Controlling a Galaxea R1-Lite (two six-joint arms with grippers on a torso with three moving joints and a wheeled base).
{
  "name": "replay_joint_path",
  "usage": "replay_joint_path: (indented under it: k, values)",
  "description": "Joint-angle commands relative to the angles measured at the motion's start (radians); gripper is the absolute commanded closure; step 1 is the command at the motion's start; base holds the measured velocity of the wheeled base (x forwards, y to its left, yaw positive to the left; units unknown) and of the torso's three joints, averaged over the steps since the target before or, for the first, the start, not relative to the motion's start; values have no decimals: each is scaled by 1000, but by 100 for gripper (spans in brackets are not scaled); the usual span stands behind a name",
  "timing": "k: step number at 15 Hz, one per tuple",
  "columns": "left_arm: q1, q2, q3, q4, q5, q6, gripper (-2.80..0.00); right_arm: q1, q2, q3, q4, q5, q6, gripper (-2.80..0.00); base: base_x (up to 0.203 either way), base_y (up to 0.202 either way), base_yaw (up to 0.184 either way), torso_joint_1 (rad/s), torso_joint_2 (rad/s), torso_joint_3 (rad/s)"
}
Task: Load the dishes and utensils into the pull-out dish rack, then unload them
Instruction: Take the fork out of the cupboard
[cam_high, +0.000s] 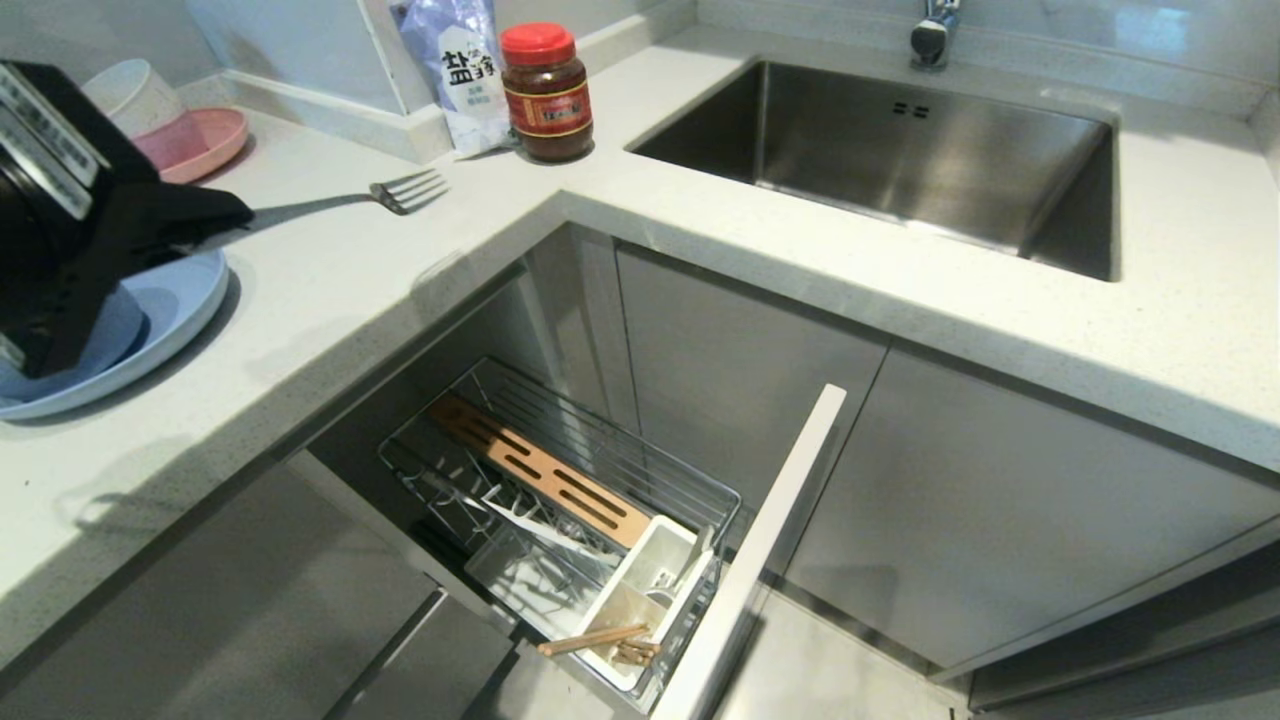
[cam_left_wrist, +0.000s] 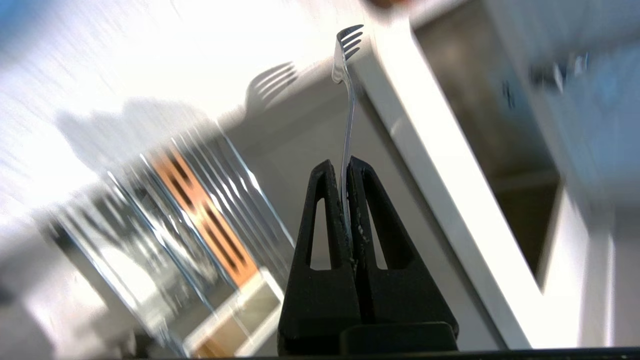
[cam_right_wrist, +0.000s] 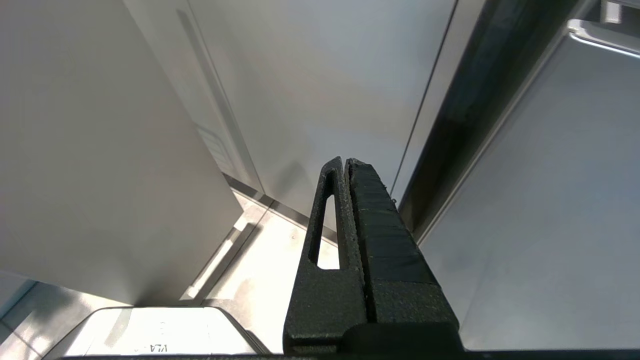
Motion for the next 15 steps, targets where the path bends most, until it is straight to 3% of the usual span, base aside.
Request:
replay_joint_path:
  k: [1,6,9,12,15]
  values:
    - [139,-41,-17,-30,-8,63,0,1,-4,2,0,0,0,0,0,0,0,0,0,0]
    - [416,-124,-20,-77,-111,272,0,1,-4,2,0,0,0,0,0,0,0,0,0,0]
    - [631,-174,-13,-76,-134,366,0,1,-4,2,0,0,0,0,0,0,0,0,0,0]
    - [862,-279,78,-84,-139,424,0,0,-4,2,0,0,0,0,0,0,0,0,0,0]
    - [1026,-382,255,-125,-156,444,0,0,-4,2,0,0,0,0,0,0,0,0,0,0]
